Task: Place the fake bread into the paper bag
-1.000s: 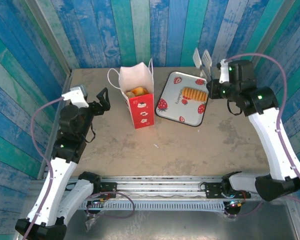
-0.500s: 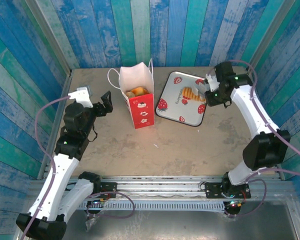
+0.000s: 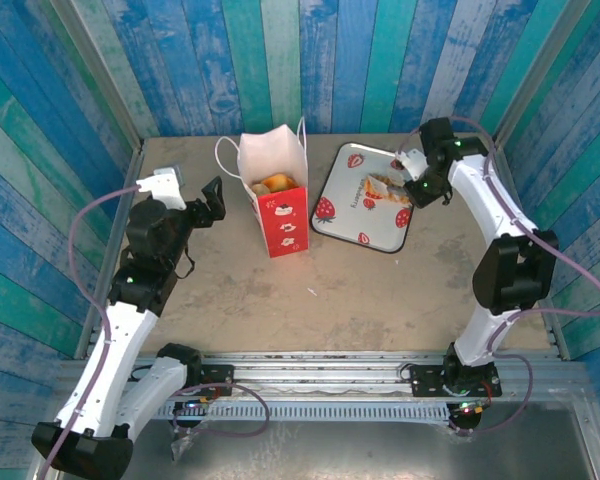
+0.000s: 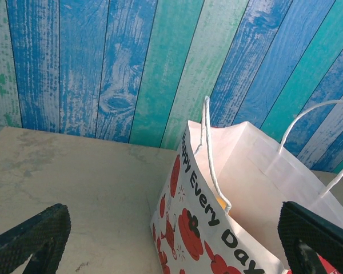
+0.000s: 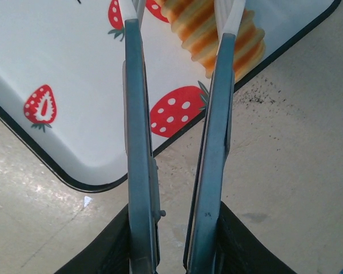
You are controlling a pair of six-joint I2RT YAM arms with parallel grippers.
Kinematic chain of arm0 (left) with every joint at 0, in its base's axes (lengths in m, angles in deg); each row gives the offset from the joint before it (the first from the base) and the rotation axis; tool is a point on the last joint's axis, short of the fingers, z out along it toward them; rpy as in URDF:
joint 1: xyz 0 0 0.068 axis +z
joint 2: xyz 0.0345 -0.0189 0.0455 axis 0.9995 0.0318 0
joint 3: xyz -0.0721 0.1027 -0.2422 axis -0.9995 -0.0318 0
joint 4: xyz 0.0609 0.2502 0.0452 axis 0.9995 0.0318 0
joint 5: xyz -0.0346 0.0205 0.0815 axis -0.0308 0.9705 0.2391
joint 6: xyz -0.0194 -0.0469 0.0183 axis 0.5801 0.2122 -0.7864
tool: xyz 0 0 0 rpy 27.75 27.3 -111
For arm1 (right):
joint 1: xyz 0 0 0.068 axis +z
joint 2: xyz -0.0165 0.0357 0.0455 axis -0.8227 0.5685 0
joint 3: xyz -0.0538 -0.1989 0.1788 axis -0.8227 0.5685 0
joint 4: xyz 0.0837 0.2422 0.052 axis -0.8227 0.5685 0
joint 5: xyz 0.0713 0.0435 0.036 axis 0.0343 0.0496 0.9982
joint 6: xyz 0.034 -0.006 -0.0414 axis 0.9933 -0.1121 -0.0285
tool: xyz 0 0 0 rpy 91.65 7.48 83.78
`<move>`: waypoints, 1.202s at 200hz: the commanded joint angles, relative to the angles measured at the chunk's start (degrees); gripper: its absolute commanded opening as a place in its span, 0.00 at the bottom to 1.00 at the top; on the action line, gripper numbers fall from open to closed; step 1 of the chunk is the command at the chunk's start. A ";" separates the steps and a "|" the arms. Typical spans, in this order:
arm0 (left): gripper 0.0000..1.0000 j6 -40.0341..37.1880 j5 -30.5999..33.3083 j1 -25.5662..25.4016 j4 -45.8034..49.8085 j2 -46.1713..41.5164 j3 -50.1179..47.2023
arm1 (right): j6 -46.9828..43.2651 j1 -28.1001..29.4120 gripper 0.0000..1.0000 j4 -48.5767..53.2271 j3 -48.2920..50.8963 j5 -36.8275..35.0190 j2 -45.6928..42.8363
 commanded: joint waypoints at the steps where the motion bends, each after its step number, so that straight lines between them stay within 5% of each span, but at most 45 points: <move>1: 0.97 -0.34 1.22 -0.08 -0.85 -0.16 1.76 | -2.81 -0.42 0.35 -0.57 -2.57 -1.41 1.04; 164: 0.96 0.26 2.10 -0.15 -0.14 1.24 4.96 | -4.31 -1.34 0.40 -2.29 -1.21 -3.42 -0.27; 240: 0.96 0.43 2.33 -0.18 0.78 1.41 6.33 | -5.64 -1.82 0.41 -2.00 -1.85 1.34 1.89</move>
